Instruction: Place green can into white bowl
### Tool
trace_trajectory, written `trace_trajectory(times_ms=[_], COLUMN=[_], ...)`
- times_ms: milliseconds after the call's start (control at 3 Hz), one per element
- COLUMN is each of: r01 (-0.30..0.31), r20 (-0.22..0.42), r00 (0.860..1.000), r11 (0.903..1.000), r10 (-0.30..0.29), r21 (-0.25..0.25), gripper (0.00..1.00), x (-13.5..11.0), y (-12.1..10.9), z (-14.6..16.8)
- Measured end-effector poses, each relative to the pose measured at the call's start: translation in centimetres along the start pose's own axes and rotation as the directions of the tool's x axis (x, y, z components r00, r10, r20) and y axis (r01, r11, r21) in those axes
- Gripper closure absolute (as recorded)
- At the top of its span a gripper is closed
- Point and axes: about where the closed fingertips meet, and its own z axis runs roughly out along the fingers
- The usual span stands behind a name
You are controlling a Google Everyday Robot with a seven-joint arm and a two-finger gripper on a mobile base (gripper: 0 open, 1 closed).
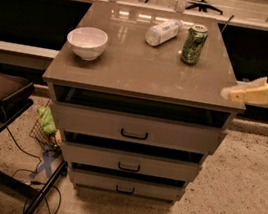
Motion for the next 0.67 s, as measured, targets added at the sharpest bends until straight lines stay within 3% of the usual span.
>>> trace_trajectory(times_ms=[333,667], r01=[0.016,-0.094], r20=[0.043,0.053], r00=[0.999,0.994], r11=[0.9977,0.9943], r10=[-0.019,0.091], r21=[0.066,0.052], gripper=[0.00,0.00], x=[-1.8,-0.5], y=[-1.1,-2.2], z=[1.1,3.4])
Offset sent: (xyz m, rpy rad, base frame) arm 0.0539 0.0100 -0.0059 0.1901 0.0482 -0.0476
